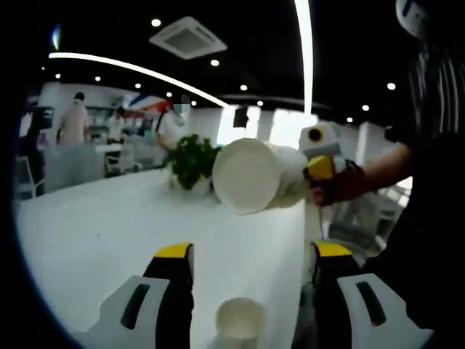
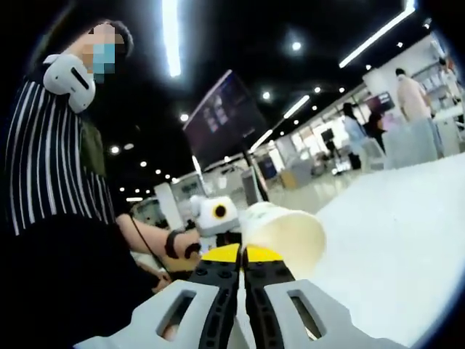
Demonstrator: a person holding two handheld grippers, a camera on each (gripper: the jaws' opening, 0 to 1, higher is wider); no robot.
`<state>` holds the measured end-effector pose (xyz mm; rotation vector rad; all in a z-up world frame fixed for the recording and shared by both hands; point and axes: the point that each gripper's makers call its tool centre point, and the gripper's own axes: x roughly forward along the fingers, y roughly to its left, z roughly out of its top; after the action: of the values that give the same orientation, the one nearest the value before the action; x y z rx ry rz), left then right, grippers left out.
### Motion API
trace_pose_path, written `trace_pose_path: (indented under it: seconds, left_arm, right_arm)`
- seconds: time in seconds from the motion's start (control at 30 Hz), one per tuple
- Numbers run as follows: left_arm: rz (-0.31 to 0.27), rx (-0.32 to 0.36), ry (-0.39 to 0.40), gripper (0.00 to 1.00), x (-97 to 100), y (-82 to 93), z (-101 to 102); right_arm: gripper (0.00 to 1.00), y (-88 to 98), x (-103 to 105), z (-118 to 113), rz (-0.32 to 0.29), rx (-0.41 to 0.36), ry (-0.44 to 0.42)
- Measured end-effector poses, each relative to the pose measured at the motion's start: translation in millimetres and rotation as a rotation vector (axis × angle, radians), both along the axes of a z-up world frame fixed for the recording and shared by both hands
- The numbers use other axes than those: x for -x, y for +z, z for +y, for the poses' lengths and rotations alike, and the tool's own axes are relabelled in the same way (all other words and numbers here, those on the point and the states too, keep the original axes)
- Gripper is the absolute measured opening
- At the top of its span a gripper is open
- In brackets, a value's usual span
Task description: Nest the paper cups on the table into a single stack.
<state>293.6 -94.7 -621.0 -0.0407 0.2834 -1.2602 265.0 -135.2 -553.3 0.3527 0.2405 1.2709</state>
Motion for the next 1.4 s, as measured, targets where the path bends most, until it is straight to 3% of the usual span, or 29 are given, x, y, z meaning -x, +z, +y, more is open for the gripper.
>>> trace_pose_path:
  seconds: [0.1,0.27,0.63,0.73,0.87,0.97,1.13,1.4]
  left_arm:
    - [0.01,0.005,0.013,0.65,0.2,-2.3,4]
    - [0.025,0.01,0.029,0.64,1.5,-8.9,13]
    - [0.035,0.004,0.087,0.63,1.7,-20.4,43]
    - [0.031,-0.008,0.099,0.64,2.2,-26.1,50]
    - [0.04,-0.03,0.105,0.64,7.6,-33.0,58]
    - [0.041,-0.029,0.116,0.64,8.6,-34.5,64]
    - [0.044,-0.044,0.116,0.64,13.6,-40.5,67]
    - [0.045,-0.072,0.124,0.64,18.9,-51.3,74]
  right_arm:
    - [0.0,-13.3,-1,-1,0.026,0.077,0.013]
    - [0.0,-12.9,3,1,0.001,0.115,0.042]
    - [0.0,-32.4,7,7,-0.038,0.274,0.106]
    - [0.0,-34.1,7,9,-0.046,0.307,0.111]
    - [0.0,-40.1,7,9,-0.068,0.419,0.129]
    - [0.0,-33.0,8,13,-0.068,0.431,0.143]
    - [0.0,-38.0,11,11,-0.105,0.553,0.192]
    - [0.0,-65.2,21,13,-0.198,0.79,0.307]
